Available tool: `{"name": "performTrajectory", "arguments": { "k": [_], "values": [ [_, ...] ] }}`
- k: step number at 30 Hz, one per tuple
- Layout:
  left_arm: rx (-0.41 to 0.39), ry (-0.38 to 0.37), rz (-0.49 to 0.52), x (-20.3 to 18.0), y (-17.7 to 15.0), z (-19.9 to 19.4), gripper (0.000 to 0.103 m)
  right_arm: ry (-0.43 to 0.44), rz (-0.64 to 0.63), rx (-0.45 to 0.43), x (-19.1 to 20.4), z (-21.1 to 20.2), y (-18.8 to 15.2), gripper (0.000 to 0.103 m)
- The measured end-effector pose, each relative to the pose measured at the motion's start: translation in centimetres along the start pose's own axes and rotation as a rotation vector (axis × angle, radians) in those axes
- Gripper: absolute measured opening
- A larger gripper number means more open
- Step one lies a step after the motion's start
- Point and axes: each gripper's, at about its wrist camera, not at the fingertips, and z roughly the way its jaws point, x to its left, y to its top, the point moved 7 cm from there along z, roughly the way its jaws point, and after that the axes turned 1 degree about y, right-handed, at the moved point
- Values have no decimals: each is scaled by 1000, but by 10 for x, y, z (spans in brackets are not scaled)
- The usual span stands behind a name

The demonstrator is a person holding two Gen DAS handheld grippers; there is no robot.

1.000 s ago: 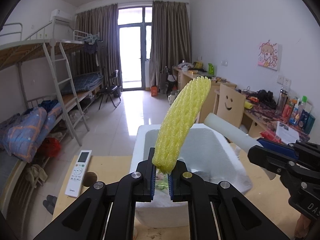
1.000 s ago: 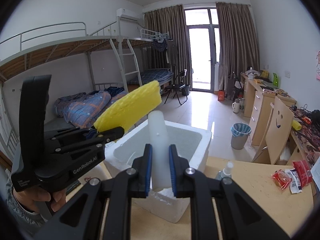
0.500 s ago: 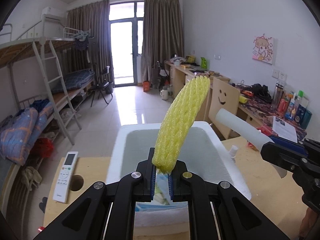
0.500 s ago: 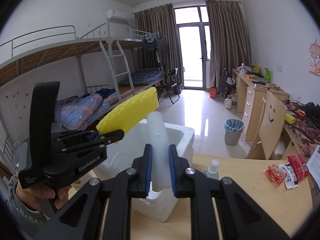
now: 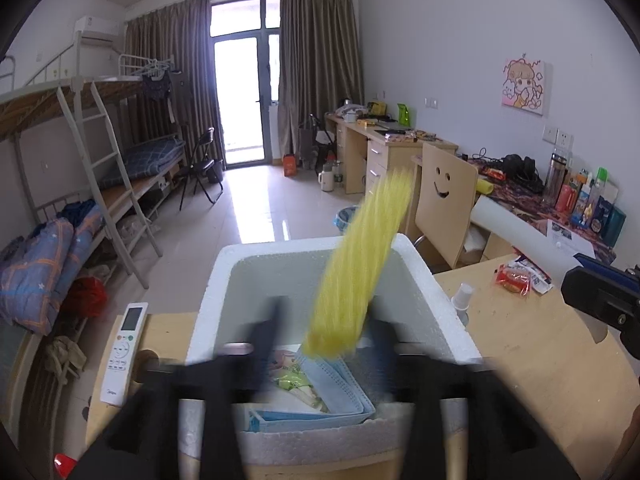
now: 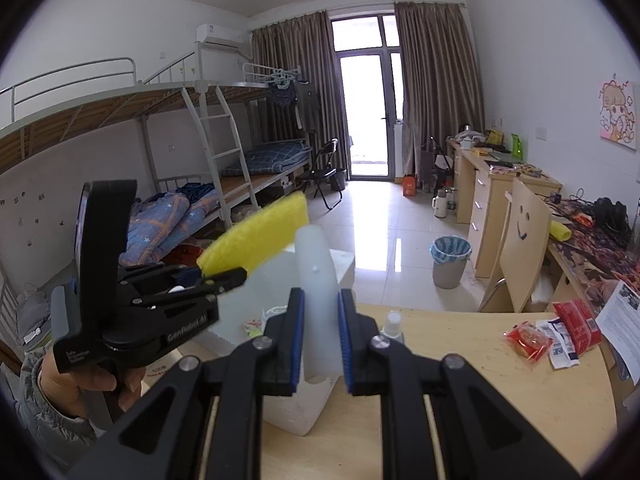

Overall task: Organize soft objects
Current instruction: 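Open the left gripper to drop the yellow sponge into the foam box, then lower the right gripper into the foam box and open it to drop the strip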

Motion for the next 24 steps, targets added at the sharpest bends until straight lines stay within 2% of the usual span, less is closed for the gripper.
{"name": "performTrajectory", "arguments": {
  "k": [1, 2, 6, 10, 24],
  "values": [
    [-16, 9, -5, 1, 1, -3, 87, -1, 1, -1, 1, 0, 0, 19],
    [-37, 20, -11, 3, 2, -7, 93, -2, 2, -4, 3, -1, 0, 19],
    [-58, 40, -14, 8, 6, -15, 95, 2, -5, -3, 5, -1, -1, 19],
    [-100, 62, -13, 12, 8, -27, 102, 6, -8, -1, 7, 2, -1, 19],
    [-173, 114, -38, 40, 4, -76, 102, 61, -31, 24, 30, 24, -1, 20]
  ]
}}
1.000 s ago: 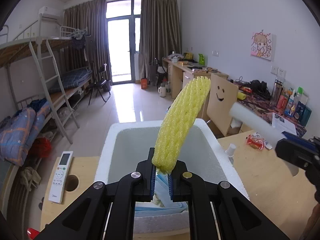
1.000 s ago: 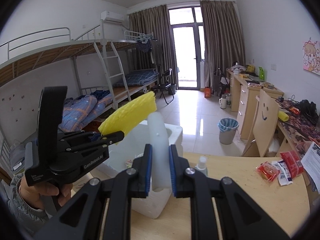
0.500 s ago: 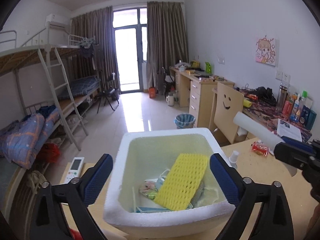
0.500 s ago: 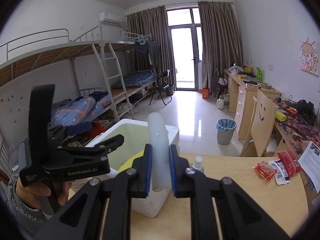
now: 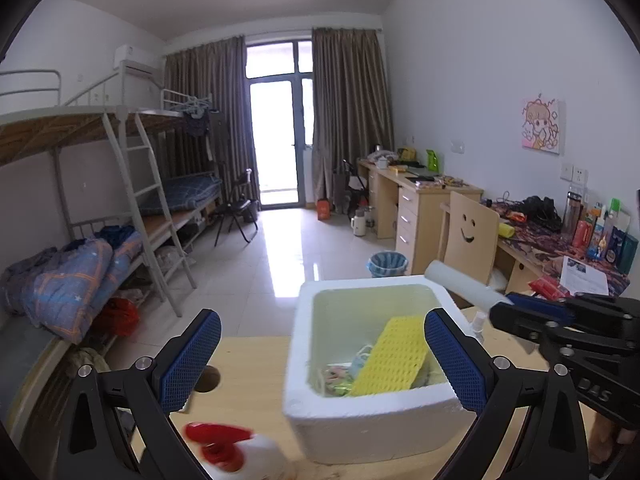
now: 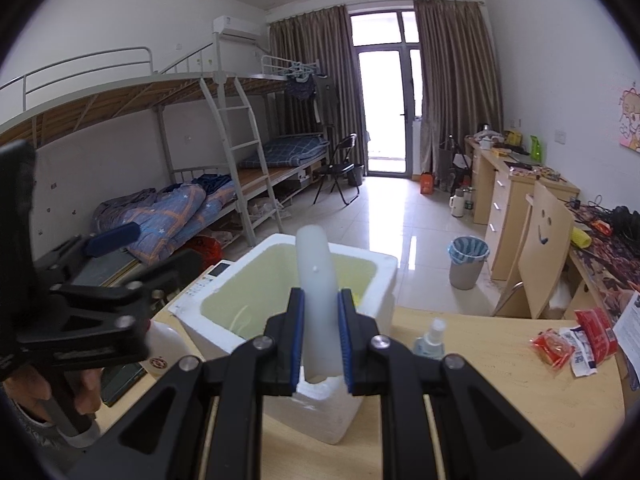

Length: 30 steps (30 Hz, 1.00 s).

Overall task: Organize soft objects
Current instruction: 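Lower the right gripper into the foam box and open it to drop the strip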

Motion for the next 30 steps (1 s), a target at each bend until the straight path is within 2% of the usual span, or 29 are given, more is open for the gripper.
{"name": "performTrajectory", "arguments": {
  "k": [8, 19, 21, 24, 25, 30],
  "values": [
    [-17, 37, -18, 24, -6, -19, 102, 42, -12, 27, 19, 19, 1, 20],
    [-29, 62, -37, 44, -10, -29, 102, 36, -22, 44, 27, 38, 5, 20],
    [-31, 64, -46, 49, -11, -29, 102, 23, -35, 50, 27, 42, 5, 29],
    [-24, 63, -61, 53, -13, -28, 102, 12, -17, 52, 23, 43, 4, 53],
    [-22, 62, -60, 53, -14, -29, 102, 14, -13, 51, 22, 42, 4, 57],
    [-22, 62, -57, 52, -13, -31, 102, 15, -5, 51, 23, 41, 6, 59]
  ]
}}
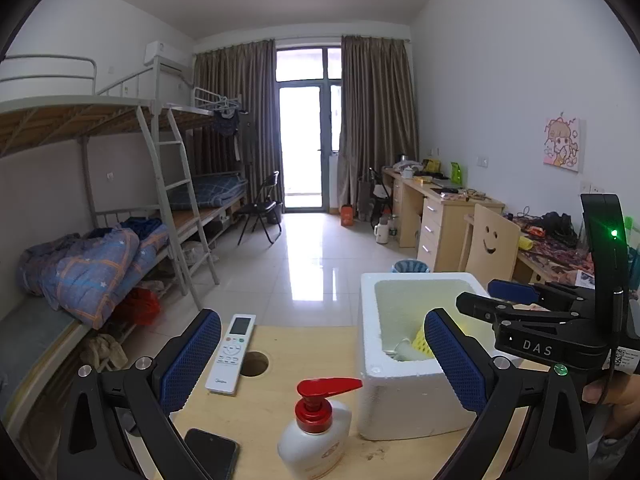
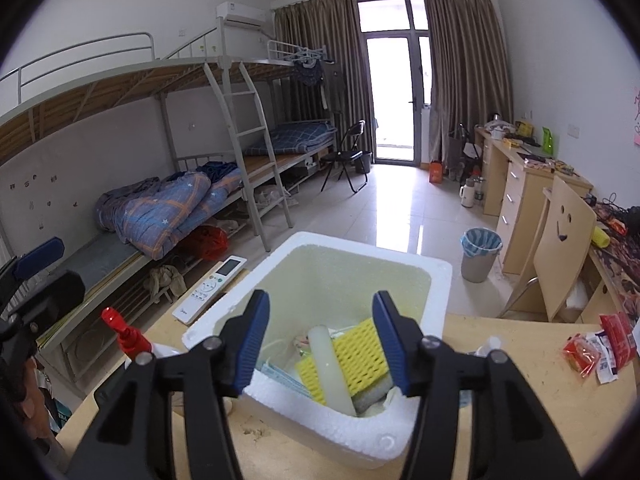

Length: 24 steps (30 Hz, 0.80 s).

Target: Organize soft objects

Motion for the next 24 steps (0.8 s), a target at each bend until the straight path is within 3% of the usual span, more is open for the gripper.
{"name": "performTrajectory", "arguments": {
  "k": [10, 11, 13, 18, 24],
  "values": [
    [-21, -16, 8, -13, 3, -25, 102, -16, 4, -58, 3, -46, 3, 67],
    [-21, -24, 2, -14, 3, -29, 102, -21, 4, -62, 4, -49, 4, 70],
    [-20, -33, -3, -15, 3, -35, 102, -20, 12, -78, 6, -62, 5, 87],
    [-30, -37, 7, -22, 3, -56, 102, -29, -7, -112, 14, -88, 5, 103],
    [-50, -42, 14, -30, 6, -85, 102, -58, -42, -142, 27, -119, 1, 103]
  ]
}}
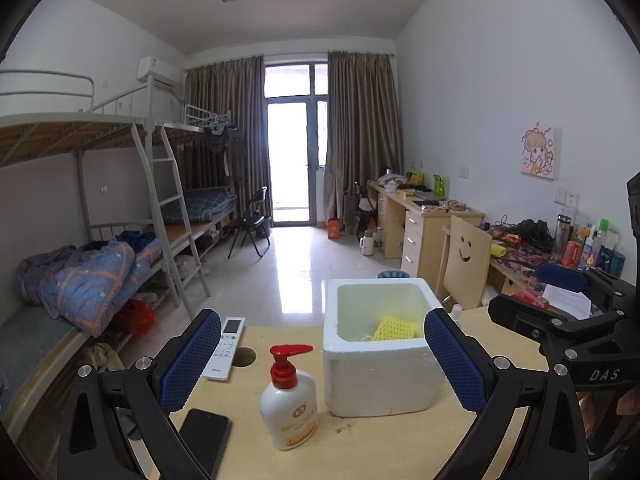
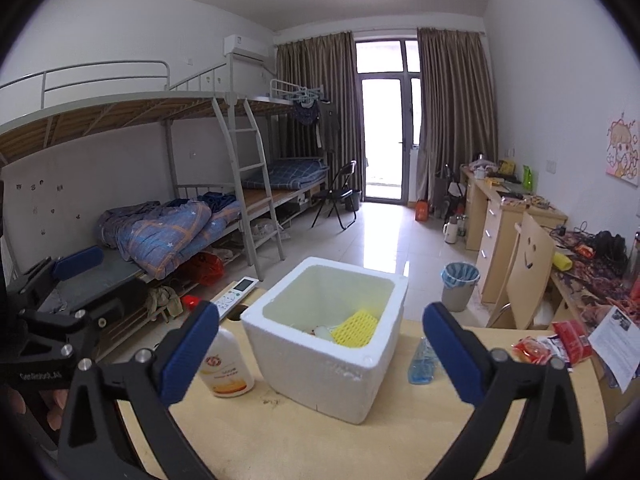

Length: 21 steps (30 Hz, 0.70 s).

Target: Organize soft objects

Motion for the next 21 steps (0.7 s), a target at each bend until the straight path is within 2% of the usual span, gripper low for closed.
{"name": "performTrajectory", "arguments": {
  "k": [8, 21],
  "values": [
    [-11, -40, 8, -9, -3, -33, 102, -18, -13, -30, 7, -36, -4, 103],
    [-72, -71, 49, -28, -3, -84, 102, -78, -44, -86, 16, -88, -10, 103]
  ]
}}
